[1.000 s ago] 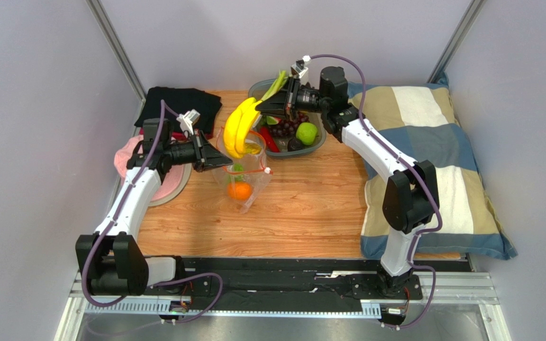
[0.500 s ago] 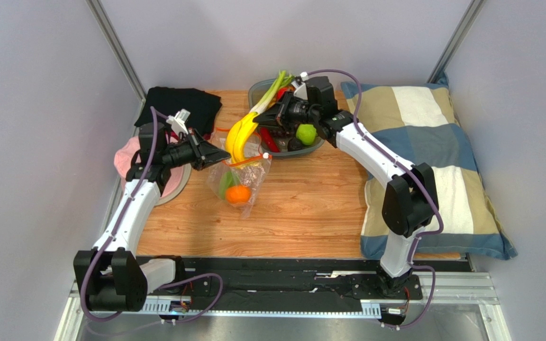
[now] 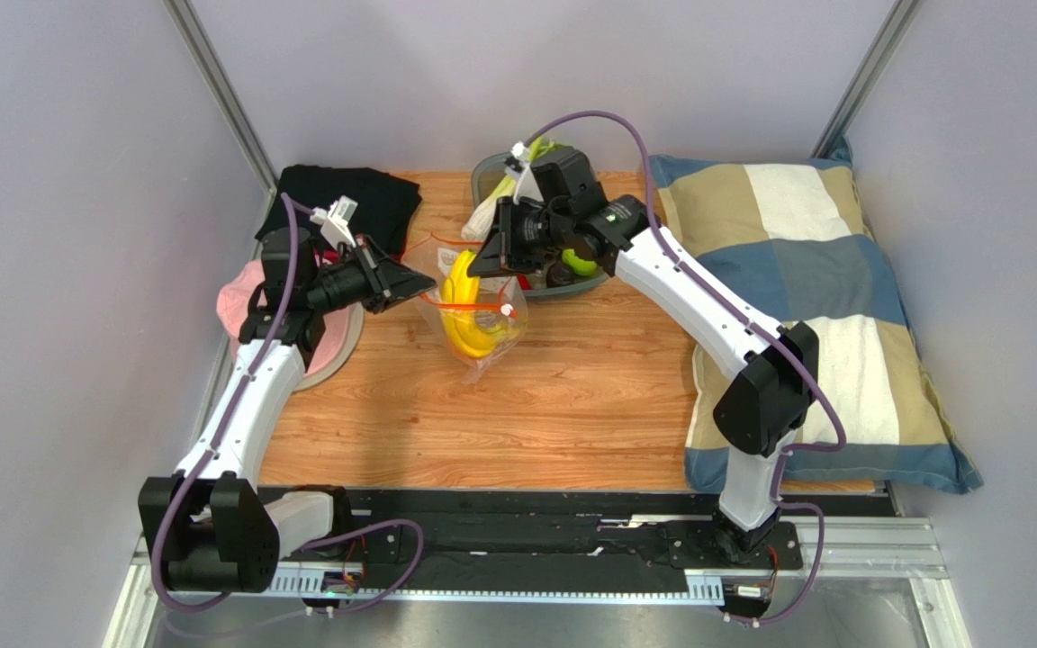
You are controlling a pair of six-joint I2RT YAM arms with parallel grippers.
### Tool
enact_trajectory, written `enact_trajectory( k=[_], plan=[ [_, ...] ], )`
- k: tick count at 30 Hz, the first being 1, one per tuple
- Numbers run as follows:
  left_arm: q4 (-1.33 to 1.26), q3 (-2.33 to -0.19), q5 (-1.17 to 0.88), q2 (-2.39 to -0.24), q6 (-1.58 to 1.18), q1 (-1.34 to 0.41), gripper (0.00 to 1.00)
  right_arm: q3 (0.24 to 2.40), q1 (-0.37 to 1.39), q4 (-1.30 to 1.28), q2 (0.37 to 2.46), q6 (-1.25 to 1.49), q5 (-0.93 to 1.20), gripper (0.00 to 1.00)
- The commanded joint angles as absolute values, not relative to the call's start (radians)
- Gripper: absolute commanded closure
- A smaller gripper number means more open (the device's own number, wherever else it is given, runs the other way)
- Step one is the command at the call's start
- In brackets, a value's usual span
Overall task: Place the food in the zip-top bag and seal the zipper
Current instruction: Place the fake fruit in the zipper food storage bag.
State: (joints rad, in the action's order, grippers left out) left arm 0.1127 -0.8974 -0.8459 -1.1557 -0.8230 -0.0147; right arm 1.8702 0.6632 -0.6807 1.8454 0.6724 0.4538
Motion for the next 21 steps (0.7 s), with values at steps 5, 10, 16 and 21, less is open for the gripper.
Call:
enact_trajectory(
  k=[5,10,16,21],
  plan=[
    [0.031,-0.939,-0.931,-1.176,-0.762,-0.055,1.0,2.057,0.739,-0.884,1.936,0.367,0.543,1.0],
    [0.006,-0.937,-1.009,-1.184,-0.746,-0.06,1.0,2.068,0.738,-0.864,1.979,0.379,0.739,0.99],
    [-0.018,-0.922,-1.071,-1.166,-0.727,-0.058,1.0,2.111,0.718,-0.847,1.961,0.331,0.723,0.43],
    [-0.014,-0.916,-1.086,-1.166,-0.733,-0.057,1.0,2.105,0.663,-0.848,1.86,0.258,0.687,0.35]
  ],
)
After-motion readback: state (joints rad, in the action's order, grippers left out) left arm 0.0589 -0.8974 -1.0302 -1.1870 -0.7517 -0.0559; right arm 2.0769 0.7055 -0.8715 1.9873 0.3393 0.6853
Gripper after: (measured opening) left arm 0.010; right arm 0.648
